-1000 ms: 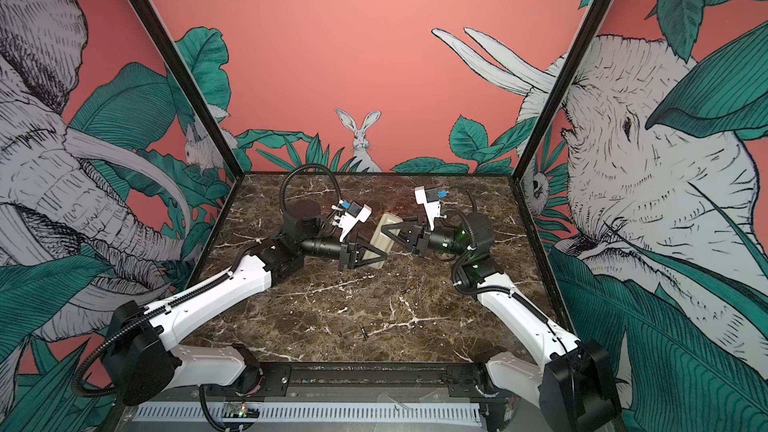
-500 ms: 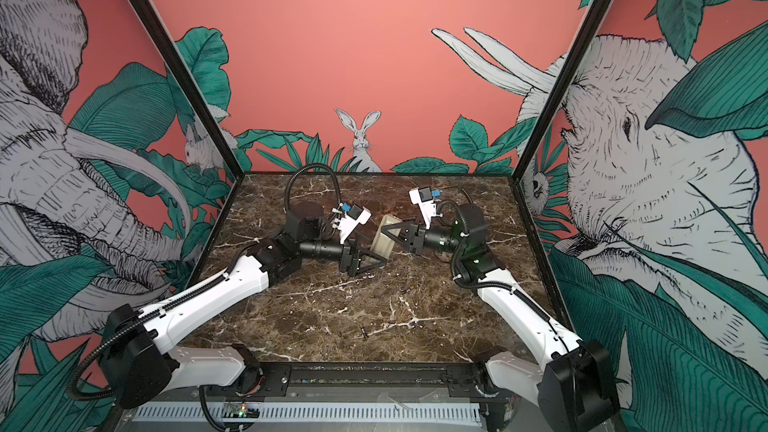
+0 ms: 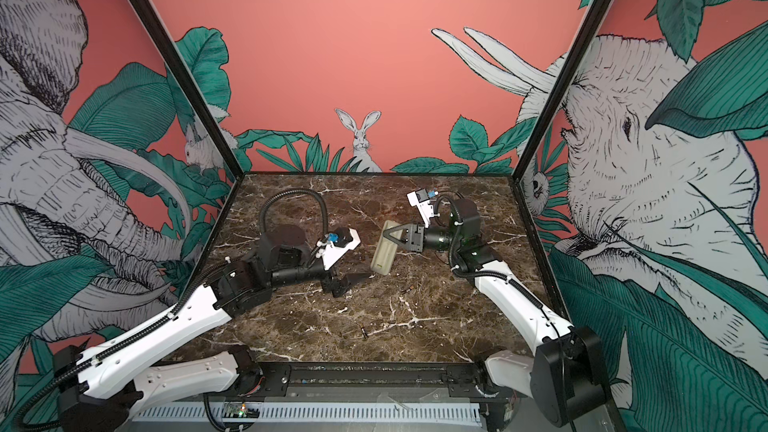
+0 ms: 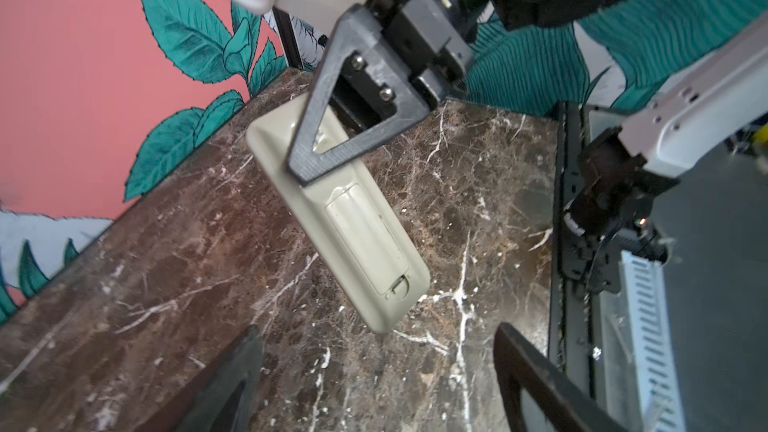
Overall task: Load the batteries into the remote control
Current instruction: 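Hold the remote flat while the right gripper reaches toward its battery cover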
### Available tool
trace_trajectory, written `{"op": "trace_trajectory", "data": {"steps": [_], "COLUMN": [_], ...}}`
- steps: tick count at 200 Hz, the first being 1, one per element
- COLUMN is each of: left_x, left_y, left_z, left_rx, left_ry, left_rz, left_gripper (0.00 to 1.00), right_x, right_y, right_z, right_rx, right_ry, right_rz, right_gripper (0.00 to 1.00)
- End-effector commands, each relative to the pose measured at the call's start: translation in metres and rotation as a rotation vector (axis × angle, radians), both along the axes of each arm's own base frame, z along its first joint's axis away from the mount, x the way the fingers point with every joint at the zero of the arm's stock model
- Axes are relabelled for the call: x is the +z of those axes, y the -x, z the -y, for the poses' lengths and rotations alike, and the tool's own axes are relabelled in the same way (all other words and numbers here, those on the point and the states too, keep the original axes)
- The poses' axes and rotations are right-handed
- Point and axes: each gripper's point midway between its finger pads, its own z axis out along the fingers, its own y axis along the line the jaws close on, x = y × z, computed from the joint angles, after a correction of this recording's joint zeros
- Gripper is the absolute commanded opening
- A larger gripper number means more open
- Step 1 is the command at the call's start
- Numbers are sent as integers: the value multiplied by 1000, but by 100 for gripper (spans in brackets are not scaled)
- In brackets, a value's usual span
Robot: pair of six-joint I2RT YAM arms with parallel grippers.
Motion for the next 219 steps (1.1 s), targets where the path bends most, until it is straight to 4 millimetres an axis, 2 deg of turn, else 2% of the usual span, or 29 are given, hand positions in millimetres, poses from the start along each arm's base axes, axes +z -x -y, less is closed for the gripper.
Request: {"op": "trace_trajectory", "data": {"steps": [1,33,74,107,157,219], "left_x": [-17,-14,-23,-26,-27,-35], "left_y": [-13,-9,-8,-7,-4,-13], "left_z": [-11,-9,-1,9,25,32], "left_rx": [30,-11,-75,-138,-213,-214], "left_ry": [-164,-167,-215,-246,-248,-286], "left_rz": [173,217,247,272,273,302], "left_gripper": [85,81,85,88,88,89], "right_x": [3,3,-16,-24,-30,-30], "right_y": [5,2,-2,-3,-4,-3], "right_z": [-4,-10,-11,-12,-15,-16], "right_rx": [70,109,101,102,111,120], "right_ry": [-25,-92,-38,-20,-18,-22], "right_rz": [5,-32,-73,-94,-114,-118], "right_gripper": [0,0,0,0,0,0]}}
